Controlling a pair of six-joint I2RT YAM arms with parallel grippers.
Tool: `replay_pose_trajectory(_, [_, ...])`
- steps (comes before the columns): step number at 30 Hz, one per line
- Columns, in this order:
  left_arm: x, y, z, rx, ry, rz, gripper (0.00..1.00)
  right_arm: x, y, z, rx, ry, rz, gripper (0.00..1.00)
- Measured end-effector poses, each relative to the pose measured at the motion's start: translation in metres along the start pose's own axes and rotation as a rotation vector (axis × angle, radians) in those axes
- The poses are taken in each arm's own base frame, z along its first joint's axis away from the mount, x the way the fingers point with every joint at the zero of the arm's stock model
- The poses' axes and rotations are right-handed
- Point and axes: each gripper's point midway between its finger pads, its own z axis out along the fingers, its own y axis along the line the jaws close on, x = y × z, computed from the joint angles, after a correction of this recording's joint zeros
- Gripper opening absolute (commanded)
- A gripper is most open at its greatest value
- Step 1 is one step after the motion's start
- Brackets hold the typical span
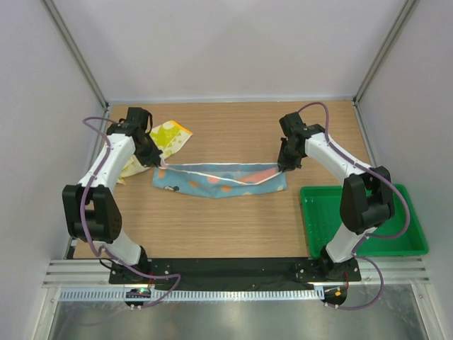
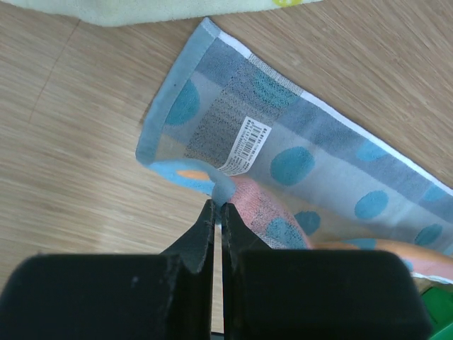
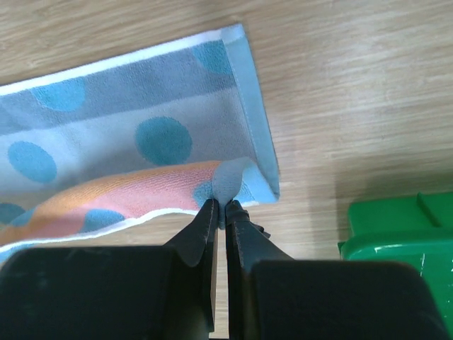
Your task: Roll the towels
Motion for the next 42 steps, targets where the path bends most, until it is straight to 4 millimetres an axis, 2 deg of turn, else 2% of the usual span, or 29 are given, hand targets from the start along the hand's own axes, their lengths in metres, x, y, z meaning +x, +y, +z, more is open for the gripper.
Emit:
replay_pose_trajectory(6, [-0.011,-0.004,0.016,-0.020,0.017,-0.003,0.00,-0.009,0.001,0.013,-0.005,0.031,-0.002,0.01])
replay_pose_trajectory(13, [-0.011,0.000,0.040,-0.071,0.058,-0.002,0.00,-0.017,-0.008,0.026,0.010,0.065,0.019,0.01])
replay_pose_trajectory(28, [-0.040,-0.006,0.059,-0.087,0.046,-0.010,0.00,-0.036,0.000,0.040,-0.016,0.099,0.030,0.05])
replay_pose_trajectory(32, [-0.044,-0.006,0.066,-0.095,0.053,-0.014,0.00,-0.047,0.002,0.042,-0.019,0.091,0.032,0.13])
replay_pose_trajectory(36, [-0.050,-0.010,0.079,-0.109,0.063,-0.014,0.01,-0.055,0.000,0.054,-0.009,0.097,0.048,0.33])
replay_pose_trajectory(39, [-0.057,-0.012,0.092,-0.120,0.067,-0.015,0.17,-0.061,-0.006,0.068,0.009,0.117,0.076,0.59])
replay_pose_trajectory(40, [-0.058,-0.012,0.096,-0.127,0.072,-0.016,0.34,-0.066,-0.008,0.073,0.015,0.119,0.090,0.64])
replay_pose_trajectory(42, [-0.064,-0.014,0.102,-0.132,0.075,-0.020,0.51,-0.079,-0.012,0.080,0.024,0.116,0.112,0.73])
